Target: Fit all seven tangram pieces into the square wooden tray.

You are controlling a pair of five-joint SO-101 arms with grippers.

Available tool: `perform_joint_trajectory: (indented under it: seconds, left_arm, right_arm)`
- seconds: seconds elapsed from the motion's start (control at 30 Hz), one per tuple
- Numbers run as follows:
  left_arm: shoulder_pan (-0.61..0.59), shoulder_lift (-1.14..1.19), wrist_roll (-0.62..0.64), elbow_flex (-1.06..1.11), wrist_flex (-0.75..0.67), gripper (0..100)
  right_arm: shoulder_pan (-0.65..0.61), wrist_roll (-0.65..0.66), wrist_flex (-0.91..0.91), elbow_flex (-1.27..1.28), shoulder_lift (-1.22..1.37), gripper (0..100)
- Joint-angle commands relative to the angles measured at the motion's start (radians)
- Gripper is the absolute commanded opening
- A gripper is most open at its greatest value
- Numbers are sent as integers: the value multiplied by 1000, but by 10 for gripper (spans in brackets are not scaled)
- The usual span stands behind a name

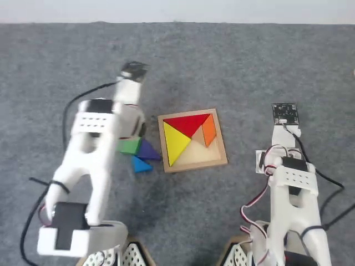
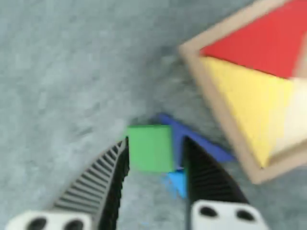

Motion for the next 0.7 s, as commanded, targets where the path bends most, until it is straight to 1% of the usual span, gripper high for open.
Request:
perform_joint_trajectory:
  seconds: [0.0,0.23,0.47,0.63,0.67]
  left_arm:
    - [-66,25,-57,-8,14,246]
    - [-72,170,-126,-8,6,249]
    - [-69,296,-146,-10,-15,247]
    - [-69,328,-149,-10,-34,242]
    - [-69,328,-149,-10,-35,227]
  right_arm:
    - [-25,12,5,-31,-30,235]
    - [-24,12,5,-29,-30,235]
    - [-24,12,4,-29,-30,235]
    - [-24,12,4,-29,-30,235]
    - [-24,12,4,-29,-30,235]
